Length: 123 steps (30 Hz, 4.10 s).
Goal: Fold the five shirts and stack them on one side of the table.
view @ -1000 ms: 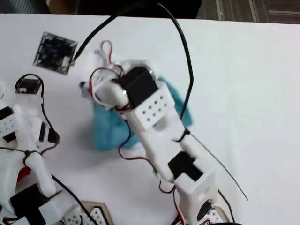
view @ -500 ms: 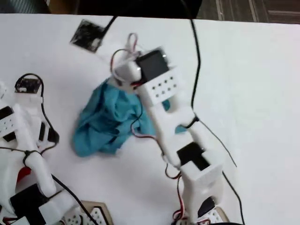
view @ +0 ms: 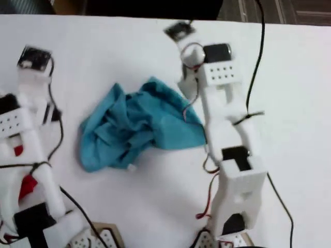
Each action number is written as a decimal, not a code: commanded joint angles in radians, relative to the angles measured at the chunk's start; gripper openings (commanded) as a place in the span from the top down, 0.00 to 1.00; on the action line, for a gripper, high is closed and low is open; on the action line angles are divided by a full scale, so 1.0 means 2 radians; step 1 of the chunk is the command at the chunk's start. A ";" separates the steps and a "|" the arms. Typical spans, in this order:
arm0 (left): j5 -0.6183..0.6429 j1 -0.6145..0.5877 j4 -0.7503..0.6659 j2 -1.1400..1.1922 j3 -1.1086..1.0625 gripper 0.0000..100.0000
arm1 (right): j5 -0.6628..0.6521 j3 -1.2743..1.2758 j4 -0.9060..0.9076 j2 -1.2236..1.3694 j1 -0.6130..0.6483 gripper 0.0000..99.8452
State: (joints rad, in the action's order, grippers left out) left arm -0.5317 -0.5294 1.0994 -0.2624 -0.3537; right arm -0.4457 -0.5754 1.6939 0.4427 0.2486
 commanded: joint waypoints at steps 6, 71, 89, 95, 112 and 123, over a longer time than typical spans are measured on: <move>0.000 0.118 -0.144 0.073 0.026 0.73 | 0.004 0.117 0.002 -0.056 -0.012 0.68; 0.208 0.226 0.249 0.688 0.832 0.95 | 0.001 0.511 -0.252 -0.236 -0.066 0.68; 0.190 0.152 0.339 0.657 0.896 0.98 | 0.042 0.506 -0.274 -0.239 -0.089 0.68; 0.188 0.087 0.341 0.660 0.903 0.98 | 0.093 0.508 -0.264 -0.235 -0.099 0.68; 0.173 0.067 0.343 0.661 0.903 0.98 | -0.195 0.559 -0.210 -0.253 0.023 0.68; 0.169 0.069 0.341 0.662 0.903 0.98 | -0.215 0.565 -0.220 -0.256 0.040 0.68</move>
State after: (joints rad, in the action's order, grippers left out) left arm -0.1880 -0.3974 1.7683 1.1247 1.4047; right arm -0.9291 0.5570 1.2566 -0.0207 0.3023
